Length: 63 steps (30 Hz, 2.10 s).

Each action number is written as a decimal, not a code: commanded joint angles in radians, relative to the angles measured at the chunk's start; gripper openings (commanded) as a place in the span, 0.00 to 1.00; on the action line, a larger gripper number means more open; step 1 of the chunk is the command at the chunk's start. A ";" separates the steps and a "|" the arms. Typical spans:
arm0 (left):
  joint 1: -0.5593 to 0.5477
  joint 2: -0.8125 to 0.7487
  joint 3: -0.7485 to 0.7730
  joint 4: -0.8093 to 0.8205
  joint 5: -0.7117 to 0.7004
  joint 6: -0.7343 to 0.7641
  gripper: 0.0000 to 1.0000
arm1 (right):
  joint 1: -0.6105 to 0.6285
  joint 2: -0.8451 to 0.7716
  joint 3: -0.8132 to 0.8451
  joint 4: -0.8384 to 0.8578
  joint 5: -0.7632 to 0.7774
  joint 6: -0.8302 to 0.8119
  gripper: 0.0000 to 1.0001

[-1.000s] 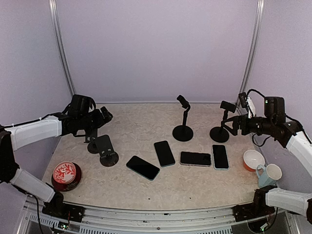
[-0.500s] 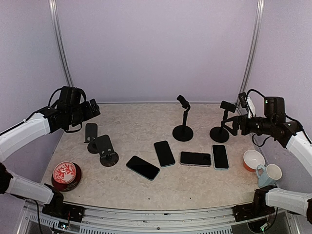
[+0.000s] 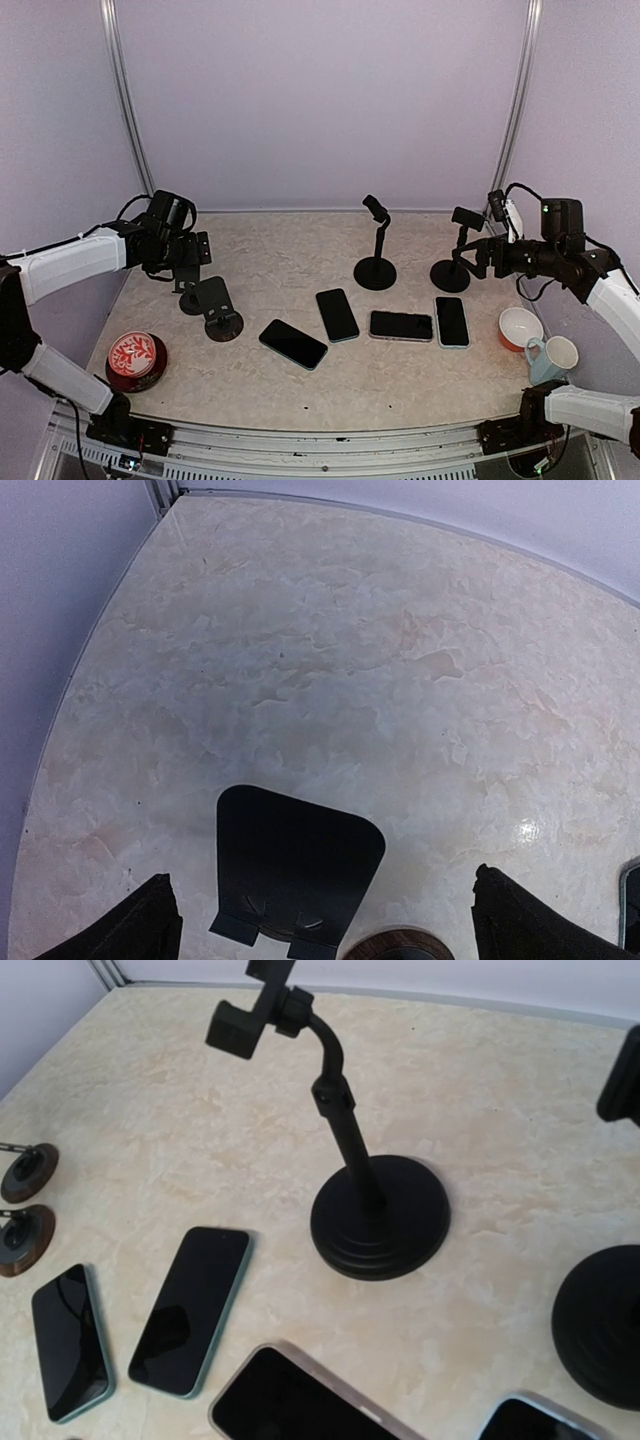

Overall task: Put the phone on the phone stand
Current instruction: Adjust the phone stand at the center of the board, then pick up the phone stand from the center of the board.

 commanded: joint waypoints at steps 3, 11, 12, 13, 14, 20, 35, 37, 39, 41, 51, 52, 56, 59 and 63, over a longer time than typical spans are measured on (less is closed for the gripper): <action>0.039 0.041 -0.003 0.042 0.063 0.077 0.99 | 0.011 -0.015 -0.005 0.004 -0.003 0.007 1.00; 0.089 0.087 -0.014 0.092 0.132 0.133 0.99 | 0.014 -0.008 -0.005 0.007 -0.003 0.010 1.00; 0.093 0.092 -0.014 0.098 0.136 0.137 0.99 | 0.012 -0.009 -0.005 0.006 -0.001 0.011 1.00; 0.099 0.098 -0.013 0.100 0.141 0.142 0.99 | 0.013 -0.011 -0.006 0.006 0.000 0.011 1.00; 0.106 0.104 -0.012 0.103 0.148 0.145 0.99 | 0.013 -0.012 -0.007 0.006 0.000 0.011 1.00; 0.146 0.133 -0.011 0.124 0.202 0.177 0.99 | 0.013 -0.021 -0.017 0.006 0.003 0.011 1.00; 0.149 0.170 -0.010 0.139 0.265 0.209 0.89 | 0.013 -0.041 -0.031 0.007 0.014 0.008 1.00; 0.149 0.174 -0.008 0.137 0.270 0.210 0.85 | 0.013 -0.045 -0.033 0.006 0.017 0.008 1.00; 0.149 0.176 -0.006 0.137 0.273 0.209 0.80 | 0.014 -0.047 -0.037 0.005 0.019 0.008 1.00; 0.149 0.175 -0.004 0.136 0.272 0.208 0.75 | 0.013 -0.048 -0.038 0.004 0.020 0.008 1.00; 0.149 0.153 0.022 0.125 0.247 0.204 0.57 | 0.014 -0.048 -0.041 0.006 0.023 0.010 1.00; 0.150 0.154 0.032 0.121 0.243 0.206 0.57 | 0.013 -0.048 -0.041 0.006 0.023 0.010 1.00; 0.150 0.171 0.100 0.094 0.209 0.220 0.59 | 0.012 -0.047 -0.039 0.008 0.020 0.011 1.00; 0.150 0.194 0.171 0.069 0.177 0.229 0.59 | 0.014 -0.051 -0.040 0.007 0.020 0.010 1.00; 0.190 0.235 0.248 0.053 0.163 0.243 0.60 | 0.013 -0.058 -0.042 0.002 0.024 0.010 1.00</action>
